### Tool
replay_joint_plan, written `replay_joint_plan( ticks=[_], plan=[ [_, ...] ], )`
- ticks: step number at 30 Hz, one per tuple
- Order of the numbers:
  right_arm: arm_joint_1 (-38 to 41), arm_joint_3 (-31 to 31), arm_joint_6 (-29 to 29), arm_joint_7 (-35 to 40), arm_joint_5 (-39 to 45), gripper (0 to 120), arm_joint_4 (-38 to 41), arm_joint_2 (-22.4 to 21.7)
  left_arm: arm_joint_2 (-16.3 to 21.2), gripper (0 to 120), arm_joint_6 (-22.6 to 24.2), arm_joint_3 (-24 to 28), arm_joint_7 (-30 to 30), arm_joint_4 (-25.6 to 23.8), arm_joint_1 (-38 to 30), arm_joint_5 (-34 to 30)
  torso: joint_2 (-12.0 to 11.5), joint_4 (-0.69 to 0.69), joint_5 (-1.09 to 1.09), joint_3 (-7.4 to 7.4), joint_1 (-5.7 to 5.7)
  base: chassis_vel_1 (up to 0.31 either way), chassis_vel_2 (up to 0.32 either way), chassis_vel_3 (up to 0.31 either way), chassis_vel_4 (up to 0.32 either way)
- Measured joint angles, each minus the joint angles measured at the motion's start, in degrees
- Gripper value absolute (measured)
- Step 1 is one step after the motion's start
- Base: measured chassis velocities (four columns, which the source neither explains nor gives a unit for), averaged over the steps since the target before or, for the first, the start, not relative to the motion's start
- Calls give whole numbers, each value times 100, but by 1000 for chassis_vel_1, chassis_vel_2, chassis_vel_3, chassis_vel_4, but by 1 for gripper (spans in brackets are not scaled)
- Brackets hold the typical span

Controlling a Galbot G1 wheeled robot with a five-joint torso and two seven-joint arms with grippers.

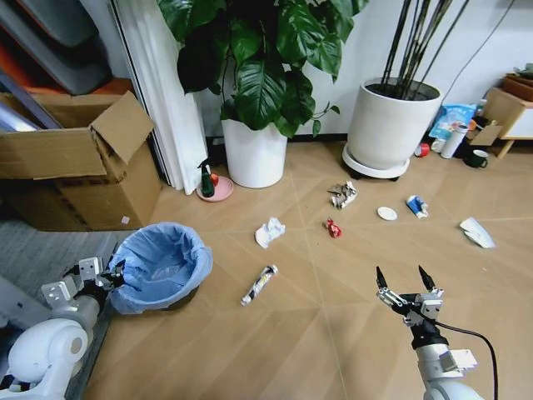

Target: Pick up the trash bin and place the garbage on the floor into it.

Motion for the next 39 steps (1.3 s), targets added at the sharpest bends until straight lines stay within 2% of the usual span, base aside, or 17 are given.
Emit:
replay_joint_plan(
  ticks=[8,11,13,14,16,18,20,22,24,25,27,29,30,34,35,37,39],
  plan=[
    [81,-259,80,-64,-2,100,-225,-205,15,2,0,46,-20,-42,-5,-14,-1,-2,-4,2,2,-182,244,178,-239],
    [255,-439,83,-174,-90,100,-478,-442,30,2,1,56,-39,-65,4,-17,-1,0,1,2,2,-102,76,82,-37],
    [406,-628,119,-290,-218,100,-770,-723,36,2,2,60,-41,-80,43,-18,-1,-2,-2,2,2,-21,26,24,-6],
    [542,-884,196,-321,-288,100,-1059,-1085,37,2,2,60,-35,-103,89,-19,0,-1,2,0,1,14,-54,-48,0],
    [585,-981,198,-381,-289,100,-1163,-1259,35,2,2,59,-34,-115,108,-18,0,-2,4,0,0,30,-54,-48,31],
    [735,-1242,224,-665,-269,100,-1480,-1689,18,2,1,55,-33,-131,139,-18,0,0,-6,-1,-1,49,-72,-43,64],
    [998,-1452,265,-1420,-58,100,-1870,-1971,-1,2,0,56,-32,-136,143,-13,0,0,2,-1,-1,10,-18,-13,33],
    [1068,-1485,254,-1645,-4,100,-1949,-2010,-3,2,-1,58,-33,-135,143,-11,0,0,3,-1,-1,0,0,0,0],
    [1434,-1622,134,-2654,163,100,-2267,-2116,-3,2,-1,77,-33,-126,134,-6,0,-2,-4,0,0,0,0,0,0],
    [1434,-1622,134,-2654,163,100,-2267,-2116,-3,2,-1,77,-33,-126,134,-6,0,-2,-4,0,0,0,0,0,0],
    [1800,-1798,47,-3209,181,100,-2493,-2156,-3,2,-2,73,-33,-118,137,2,0,-2,2,1,0,0,0,0,0],
    [2364,-2063,27,-3691,-52,100,-2774,-2162,-6,2,-5,55,-32,-108,149,13,0,-1,-3,1,0,0,0,0,0],
    [2364,-2063,27,-3691,-52,100,-2774,-2162,-6,2,-5,55,-32,-108,149,13,0,-1,-3,1,0,0,0,0,0],
    [3328,-2780,27,-4207,-304,100,-3401,-2230,-14,2,-7,85,-34,-89,146,45,-1,0,-1,1,0,0,0,0,0],
    [3328,-2780,27,-4207,-304,100,-3401,-2230,-14,2,-7,85,-34,-89,146,45,-1,0,-1,1,0,0,0,0,0],
    [3985,-3448,35,-4639,-316,100,-4005,-2279,-20,2,-7,128,-36,-75,132,75,0,0,-2,1,0,0,0,0,0],
    [4236,-3695,57,-4866,-357,100,-4262,-2278,-22,2,-7,139,-39,-72,127,87,-1,-1,1,1,1,0,0,0,0]
  ],
)
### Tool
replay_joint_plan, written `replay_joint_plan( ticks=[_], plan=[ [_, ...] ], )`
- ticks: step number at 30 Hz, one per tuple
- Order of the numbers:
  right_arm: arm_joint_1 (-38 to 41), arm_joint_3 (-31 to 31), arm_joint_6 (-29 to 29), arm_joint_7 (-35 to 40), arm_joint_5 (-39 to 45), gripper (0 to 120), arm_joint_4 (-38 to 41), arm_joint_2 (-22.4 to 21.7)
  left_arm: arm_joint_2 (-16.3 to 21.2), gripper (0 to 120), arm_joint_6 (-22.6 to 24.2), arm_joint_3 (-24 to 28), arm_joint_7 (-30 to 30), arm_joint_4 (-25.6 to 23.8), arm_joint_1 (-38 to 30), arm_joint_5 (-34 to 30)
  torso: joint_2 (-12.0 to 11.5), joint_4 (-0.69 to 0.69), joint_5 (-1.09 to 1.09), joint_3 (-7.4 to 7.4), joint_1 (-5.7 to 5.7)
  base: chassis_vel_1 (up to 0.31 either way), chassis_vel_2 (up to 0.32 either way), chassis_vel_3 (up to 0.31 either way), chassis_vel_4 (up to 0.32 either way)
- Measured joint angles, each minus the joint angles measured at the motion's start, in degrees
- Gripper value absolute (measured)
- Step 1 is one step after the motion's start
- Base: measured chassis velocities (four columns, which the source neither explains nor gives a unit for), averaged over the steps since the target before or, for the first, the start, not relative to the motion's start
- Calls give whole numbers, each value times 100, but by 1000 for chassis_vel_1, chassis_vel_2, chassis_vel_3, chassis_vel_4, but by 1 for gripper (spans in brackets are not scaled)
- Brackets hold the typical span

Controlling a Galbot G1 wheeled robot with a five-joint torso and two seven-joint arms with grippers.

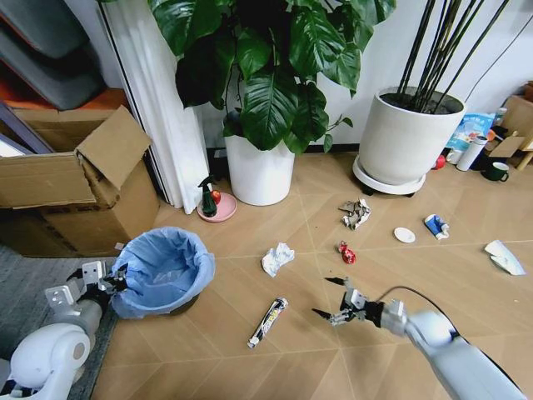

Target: Pick up the trash bin and place the garbage on the floor into it.

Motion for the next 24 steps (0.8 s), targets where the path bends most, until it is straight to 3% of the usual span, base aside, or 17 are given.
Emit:
replay_joint_plan(
  ticks=[3,5,12,24],
  plan=[
    [691,-445,140,-470,-319,100,-545,129,-13,2,0,5,-1,0,-2,22,0,-1,-6,0,0,0,0,0,0],
    [1298,-698,310,-816,-733,100,-958,478,-38,2,0,-14,0,-6,12,27,0,0,-6,0,0,0,0,0,0],
    [2004,-1126,488,-1239,-1125,100,-1692,1357,-54,2,-2,-135,-10,-47,71,31,0,4,-4,0,0,0,0,0,0],
    [2389,-1894,627,-1897,-1161,100,-1852,1464,-197,2,-13,-161,-9,-69,83,65,0,-1,-4,-1,0,0,0,0,0]
  ],
)
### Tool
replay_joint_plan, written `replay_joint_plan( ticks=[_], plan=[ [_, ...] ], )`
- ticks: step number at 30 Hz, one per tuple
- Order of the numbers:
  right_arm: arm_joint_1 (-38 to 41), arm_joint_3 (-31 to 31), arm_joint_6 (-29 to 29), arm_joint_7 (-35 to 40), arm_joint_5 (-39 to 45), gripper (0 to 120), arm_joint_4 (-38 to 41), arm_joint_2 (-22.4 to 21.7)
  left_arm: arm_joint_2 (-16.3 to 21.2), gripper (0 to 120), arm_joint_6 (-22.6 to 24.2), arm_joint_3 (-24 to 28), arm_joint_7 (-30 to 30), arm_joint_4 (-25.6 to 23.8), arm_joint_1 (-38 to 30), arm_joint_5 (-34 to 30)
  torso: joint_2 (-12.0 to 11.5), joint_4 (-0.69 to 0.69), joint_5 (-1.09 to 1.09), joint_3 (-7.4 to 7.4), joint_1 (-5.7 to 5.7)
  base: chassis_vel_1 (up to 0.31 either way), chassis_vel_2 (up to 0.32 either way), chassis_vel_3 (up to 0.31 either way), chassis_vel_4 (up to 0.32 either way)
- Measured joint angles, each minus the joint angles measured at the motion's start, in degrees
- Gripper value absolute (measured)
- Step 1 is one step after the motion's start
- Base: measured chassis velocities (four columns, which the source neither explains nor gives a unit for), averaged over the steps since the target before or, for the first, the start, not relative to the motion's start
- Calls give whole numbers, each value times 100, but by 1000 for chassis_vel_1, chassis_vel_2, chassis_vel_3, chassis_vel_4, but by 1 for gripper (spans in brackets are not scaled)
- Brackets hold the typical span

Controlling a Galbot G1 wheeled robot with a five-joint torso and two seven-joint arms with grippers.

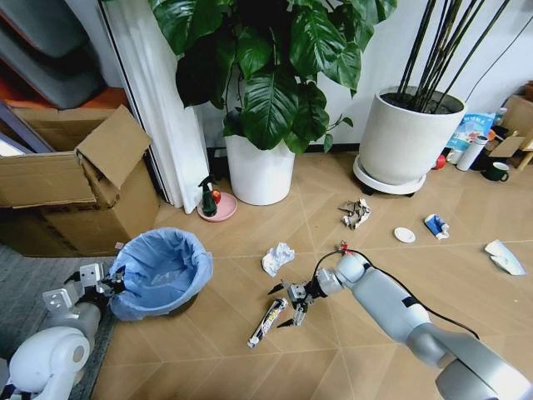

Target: Pick up the trash bin and place the garbage on the floor into it.

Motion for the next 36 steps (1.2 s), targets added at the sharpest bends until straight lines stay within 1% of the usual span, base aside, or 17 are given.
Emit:
replay_joint_plan(
  ticks=[7,16,19,25,28,36],
  plan=[
    [114,-225,104,-95,-215,100,48,-8,-53,2,-9,-56,6,-28,12,17,0,0,1,0,0,0,0,0,0],
    [375,-392,337,-231,-764,100,89,29,-165,2,-17,-137,16,-118,91,60,1,1,1,0,0,0,0,0,0],
    [540,-466,457,-242,-1132,100,-33,171,-238,2,-23,-164,24,-149,97,78,1,1,0,0,0,0,0,0,0],
    [672,-522,489,-247,-1279,100,-264,368,-276,2,-23,-201,21,-181,113,79,1,1,0,0,-1,0,0,0,0],
    [753,-566,499,-254,-1397,100,-518,559,-257,2,-17,-259,7,-228,151,61,1,2,0,0,-1,0,0,0,0],
    [735,-630,492,-260,-1520,100,-946,782,-255,2,6,-305,-12,-330,199,22,1,1,1,0,-1,0,0,0,0]
  ],
)
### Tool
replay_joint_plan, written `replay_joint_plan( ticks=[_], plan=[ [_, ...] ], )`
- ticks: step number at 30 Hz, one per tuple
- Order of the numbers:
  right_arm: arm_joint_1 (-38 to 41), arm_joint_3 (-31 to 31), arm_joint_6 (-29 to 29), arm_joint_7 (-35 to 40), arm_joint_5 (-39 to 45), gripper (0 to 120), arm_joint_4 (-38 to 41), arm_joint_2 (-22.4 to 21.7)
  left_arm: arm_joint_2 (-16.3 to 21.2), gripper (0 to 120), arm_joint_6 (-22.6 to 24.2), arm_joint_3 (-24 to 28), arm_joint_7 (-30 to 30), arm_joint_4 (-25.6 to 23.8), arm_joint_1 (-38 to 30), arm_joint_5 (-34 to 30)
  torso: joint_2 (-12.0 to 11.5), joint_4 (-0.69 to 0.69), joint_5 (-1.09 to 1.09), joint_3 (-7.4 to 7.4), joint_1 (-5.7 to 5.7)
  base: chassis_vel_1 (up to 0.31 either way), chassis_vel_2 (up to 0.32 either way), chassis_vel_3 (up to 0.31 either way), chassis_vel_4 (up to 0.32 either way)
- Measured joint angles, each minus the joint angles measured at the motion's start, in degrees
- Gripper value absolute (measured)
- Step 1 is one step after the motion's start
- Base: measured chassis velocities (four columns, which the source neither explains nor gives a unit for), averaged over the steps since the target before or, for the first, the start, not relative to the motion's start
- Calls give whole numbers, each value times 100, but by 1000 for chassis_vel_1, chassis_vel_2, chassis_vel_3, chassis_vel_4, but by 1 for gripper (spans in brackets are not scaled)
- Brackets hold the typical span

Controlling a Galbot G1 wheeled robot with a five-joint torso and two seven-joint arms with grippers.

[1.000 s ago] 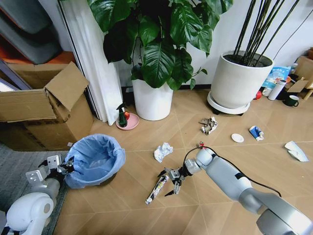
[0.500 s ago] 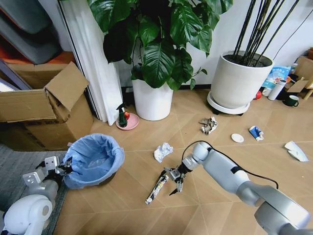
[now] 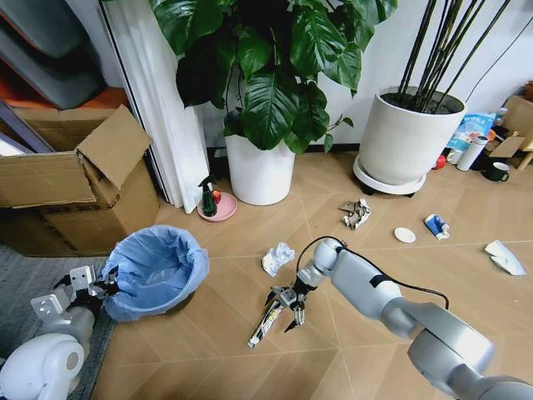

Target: Pick up the trash bin and place the garbage on the floor into it.

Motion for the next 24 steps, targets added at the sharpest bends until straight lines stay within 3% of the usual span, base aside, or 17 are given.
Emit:
replay_joint_plan(
  ticks=[24],
  plan=[
    [98,-62,-175,215,-225,100,-806,384,-77,2,4,38,-9,-204,132,22,0,0,0,0,0,0,0,0,0]
  ],
)
